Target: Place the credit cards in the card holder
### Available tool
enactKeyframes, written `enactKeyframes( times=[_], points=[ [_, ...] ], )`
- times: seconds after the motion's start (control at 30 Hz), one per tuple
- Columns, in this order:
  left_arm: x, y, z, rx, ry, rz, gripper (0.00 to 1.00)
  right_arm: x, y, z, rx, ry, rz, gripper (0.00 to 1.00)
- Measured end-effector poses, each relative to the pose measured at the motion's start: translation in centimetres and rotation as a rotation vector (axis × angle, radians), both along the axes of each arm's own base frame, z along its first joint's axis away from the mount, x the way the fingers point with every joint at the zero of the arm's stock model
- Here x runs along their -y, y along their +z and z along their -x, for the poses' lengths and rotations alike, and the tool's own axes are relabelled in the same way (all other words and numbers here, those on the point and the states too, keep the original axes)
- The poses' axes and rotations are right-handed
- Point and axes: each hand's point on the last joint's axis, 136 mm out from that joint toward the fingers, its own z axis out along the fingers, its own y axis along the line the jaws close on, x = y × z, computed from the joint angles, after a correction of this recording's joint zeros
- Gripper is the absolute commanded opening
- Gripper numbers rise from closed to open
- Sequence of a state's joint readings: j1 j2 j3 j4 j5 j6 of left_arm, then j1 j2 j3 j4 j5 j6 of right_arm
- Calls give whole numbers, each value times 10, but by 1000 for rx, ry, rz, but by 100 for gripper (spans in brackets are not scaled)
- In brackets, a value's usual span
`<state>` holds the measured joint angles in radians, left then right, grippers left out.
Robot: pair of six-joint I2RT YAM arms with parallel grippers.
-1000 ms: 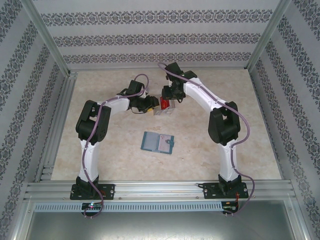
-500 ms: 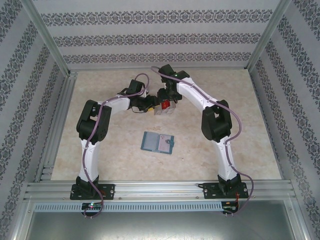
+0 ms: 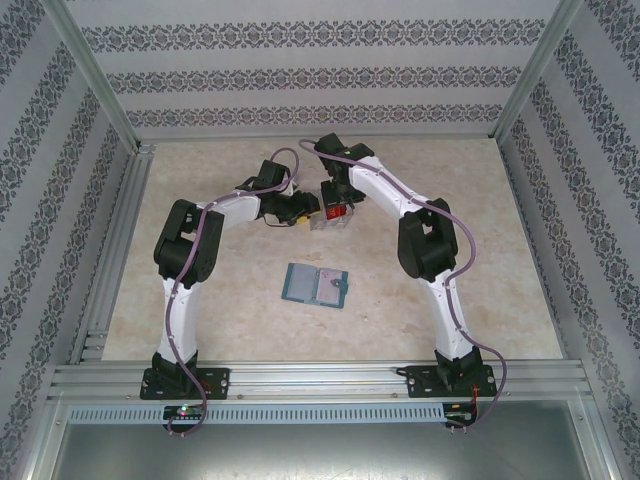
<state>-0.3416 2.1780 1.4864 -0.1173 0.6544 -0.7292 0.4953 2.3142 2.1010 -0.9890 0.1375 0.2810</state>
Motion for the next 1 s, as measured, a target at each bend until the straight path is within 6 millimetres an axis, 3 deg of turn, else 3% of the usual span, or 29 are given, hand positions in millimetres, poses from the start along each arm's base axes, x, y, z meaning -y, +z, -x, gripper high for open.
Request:
enactKeyframes(
  times=[0.17,0.3,0.4,0.63,1.0],
  points=[
    [0,-2,0,-3,0,-1,47,0,3,-1,8,-4,-13,39],
    [0,-2,0,-3,0,-1,47,4,3,-1,7,-9,-12,45],
    [0,-2,0,-4,0,-1,47,7,3,-1,6,-12,-9,56],
    [0,-2,0,-4,0,-1,47,16,3,0,2,-23,-8,59],
    [3,-2,2,-4,-6,0,47,12,6,4,-1,-11,-34,64]
  ],
)
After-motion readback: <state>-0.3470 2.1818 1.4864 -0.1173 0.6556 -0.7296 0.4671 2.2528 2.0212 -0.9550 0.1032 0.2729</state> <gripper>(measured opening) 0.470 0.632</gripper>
